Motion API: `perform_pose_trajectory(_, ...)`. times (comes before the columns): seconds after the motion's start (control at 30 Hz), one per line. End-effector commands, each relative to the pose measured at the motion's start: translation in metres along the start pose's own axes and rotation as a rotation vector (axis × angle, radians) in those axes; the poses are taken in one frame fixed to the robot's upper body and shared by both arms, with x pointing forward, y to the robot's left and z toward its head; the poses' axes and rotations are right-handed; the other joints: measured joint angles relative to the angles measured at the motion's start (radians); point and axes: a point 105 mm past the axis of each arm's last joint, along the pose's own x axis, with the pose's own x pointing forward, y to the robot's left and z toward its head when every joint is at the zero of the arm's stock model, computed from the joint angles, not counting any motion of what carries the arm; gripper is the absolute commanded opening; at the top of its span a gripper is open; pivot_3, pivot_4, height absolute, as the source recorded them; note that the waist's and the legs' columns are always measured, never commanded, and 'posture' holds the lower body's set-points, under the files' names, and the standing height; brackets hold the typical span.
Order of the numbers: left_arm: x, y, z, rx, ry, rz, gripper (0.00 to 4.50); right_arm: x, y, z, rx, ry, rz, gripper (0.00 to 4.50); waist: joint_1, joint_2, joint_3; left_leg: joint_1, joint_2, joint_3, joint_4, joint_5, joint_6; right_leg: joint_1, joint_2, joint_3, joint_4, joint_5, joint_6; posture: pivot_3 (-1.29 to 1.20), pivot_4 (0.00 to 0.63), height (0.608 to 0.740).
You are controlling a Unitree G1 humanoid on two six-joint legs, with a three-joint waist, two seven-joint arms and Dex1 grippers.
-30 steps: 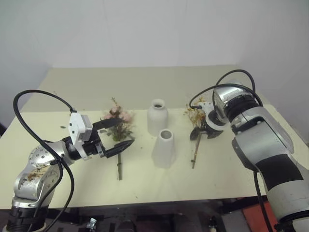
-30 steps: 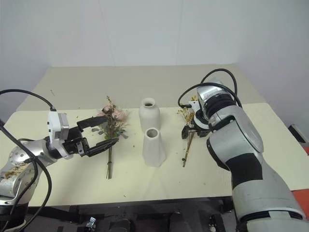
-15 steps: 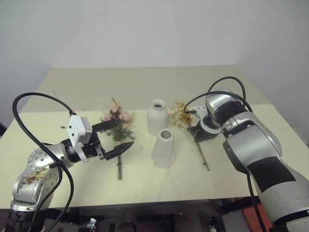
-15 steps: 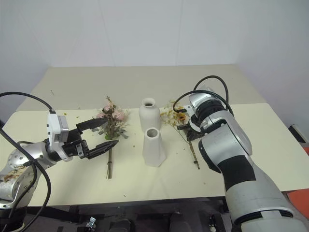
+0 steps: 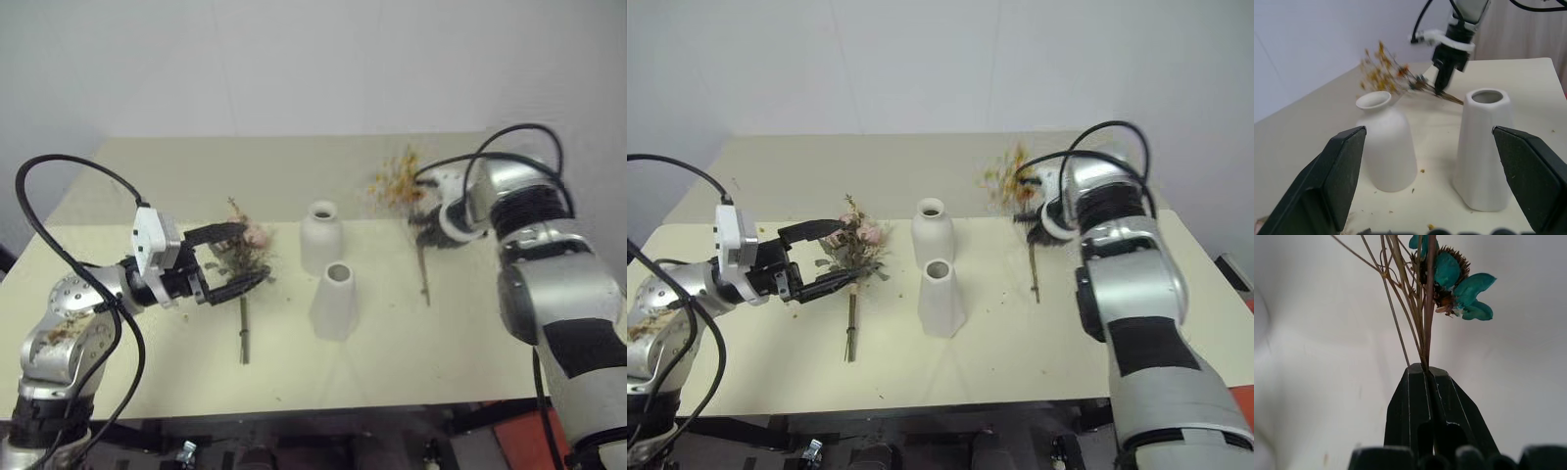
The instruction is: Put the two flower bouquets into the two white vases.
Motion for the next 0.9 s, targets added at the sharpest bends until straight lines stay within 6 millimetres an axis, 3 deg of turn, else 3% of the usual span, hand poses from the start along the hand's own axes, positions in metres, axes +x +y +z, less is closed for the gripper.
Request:
perform_pose_trajectory(0.03, 0.003, 0.007, 0.011, 0.051, -0.009, -0.039, 4.5, -0.022, 0.002, 0.034, -0.047, -0.293, 0.053, 0.01, 0.0, 0.0, 0.0, 0.0, 0.0, 0.0, 0.0, 0.0, 0.0, 0.0, 0.0, 0.0, 0.0, 0.0, 0.0, 0.0, 0.15, 0.74)
perform_pose_trajectory(0.1, 0.005, 0.014, 0.014, 0.057, -0.012, -0.053, 4.5, -0.033, 0.008, 0.042, -0.069, -0.416, 0.093, 0.01, -0.001, 0.0, 0.0, 0.0, 0.0, 0.0, 0.0, 0.0, 0.0, -0.001, 0.0, 0.0, 0.0, 0.0, 0.0, 0.0, 0.15, 0.74)
perform_pose_trajectory(0.27, 0.013, 0.024, 0.025, 0.072, -0.032, -0.09, 4.5, -0.072, 0.03, 0.062, 0.062, -0.765, 0.341, 0.01, -0.007, 0.001, 0.001, 0.0, 0.0, 0.0, 0.0, 0.0, 0.0, -0.001, 0.0, 0.001, 0.002, 0.0, 0.0, 0.0, 0.15, 0.74)
perform_pose_trajectory(0.4, 0.014, 0.025, 0.025, 0.074, -0.02, -0.109, 4.5, -0.097, 0.06, 0.067, -0.03, -0.936, 0.477, 0.01, -0.004, 0.001, 0.001, 0.002, 0.0, 0.0, 0.0, 0.0, 0.0, 0.0, 0.0, 0.0, 0.004, 0.0, 0.0, 0.0, 0.15, 0.74)
perform_pose_trajectory(0.67, 0.014, 0.027, 0.025, 0.063, 0.0, -0.13, 4.5, -0.109, 0.104, 0.078, -0.173, -1.014, 0.595, 0.01, -0.003, 0.001, 0.001, 0.003, 0.0, 0.0, 0.0, 0.001, 0.0, 0.0, 0.0, 0.001, 0.007, 0.0, 0.0, 0.0, 0.15, 0.74)
perform_pose_trajectory(0.9, 0.012, 0.028, 0.023, 0.042, 0.021, -0.125, 4.5, -0.111, 0.13, 0.086, -0.229, -1.059, 0.663, 0.01, -0.002, 0.002, 0.001, 0.003, 0.0, 0.0, 0.0, 0.001, 0.0, -0.001, 0.0, 0.001, 0.008, 0.0, 0.0, 0.0, 0.15, 0.74)
